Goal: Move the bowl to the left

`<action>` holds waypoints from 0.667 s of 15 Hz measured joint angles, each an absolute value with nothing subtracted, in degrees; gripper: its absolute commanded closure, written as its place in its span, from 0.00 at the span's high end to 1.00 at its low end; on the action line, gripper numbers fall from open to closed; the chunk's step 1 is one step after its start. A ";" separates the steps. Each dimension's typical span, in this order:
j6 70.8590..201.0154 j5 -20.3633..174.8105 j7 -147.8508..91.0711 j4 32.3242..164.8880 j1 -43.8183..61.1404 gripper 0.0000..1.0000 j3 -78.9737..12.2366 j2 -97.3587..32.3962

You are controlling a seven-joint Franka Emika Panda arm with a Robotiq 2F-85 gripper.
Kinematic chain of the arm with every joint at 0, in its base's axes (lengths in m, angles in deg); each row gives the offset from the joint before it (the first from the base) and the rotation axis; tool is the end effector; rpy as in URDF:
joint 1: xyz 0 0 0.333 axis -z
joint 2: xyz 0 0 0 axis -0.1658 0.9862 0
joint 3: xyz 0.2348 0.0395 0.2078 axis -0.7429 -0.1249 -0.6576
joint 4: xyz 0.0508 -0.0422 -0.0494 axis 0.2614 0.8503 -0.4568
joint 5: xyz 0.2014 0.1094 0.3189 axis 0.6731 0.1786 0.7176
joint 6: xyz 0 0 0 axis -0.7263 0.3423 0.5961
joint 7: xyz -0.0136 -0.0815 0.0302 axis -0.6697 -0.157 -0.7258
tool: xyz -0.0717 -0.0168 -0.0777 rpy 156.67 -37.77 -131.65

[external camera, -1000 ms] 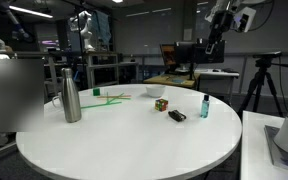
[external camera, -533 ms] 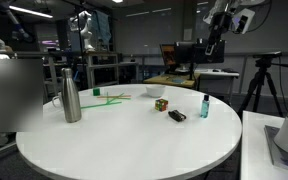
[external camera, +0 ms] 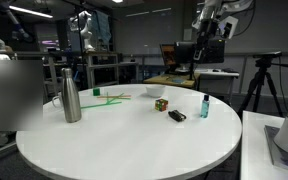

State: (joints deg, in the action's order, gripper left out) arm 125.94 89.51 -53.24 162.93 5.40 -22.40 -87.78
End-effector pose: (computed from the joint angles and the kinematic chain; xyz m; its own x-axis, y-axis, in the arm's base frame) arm 0.3411 -0.0538 0.4223 0.9792 0.1012 0.1761 0.1447 -0.9560 -0.2550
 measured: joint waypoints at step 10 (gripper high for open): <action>155.87 82.50 -36.51 151.62 10.74 1.00 -30.83 -63.65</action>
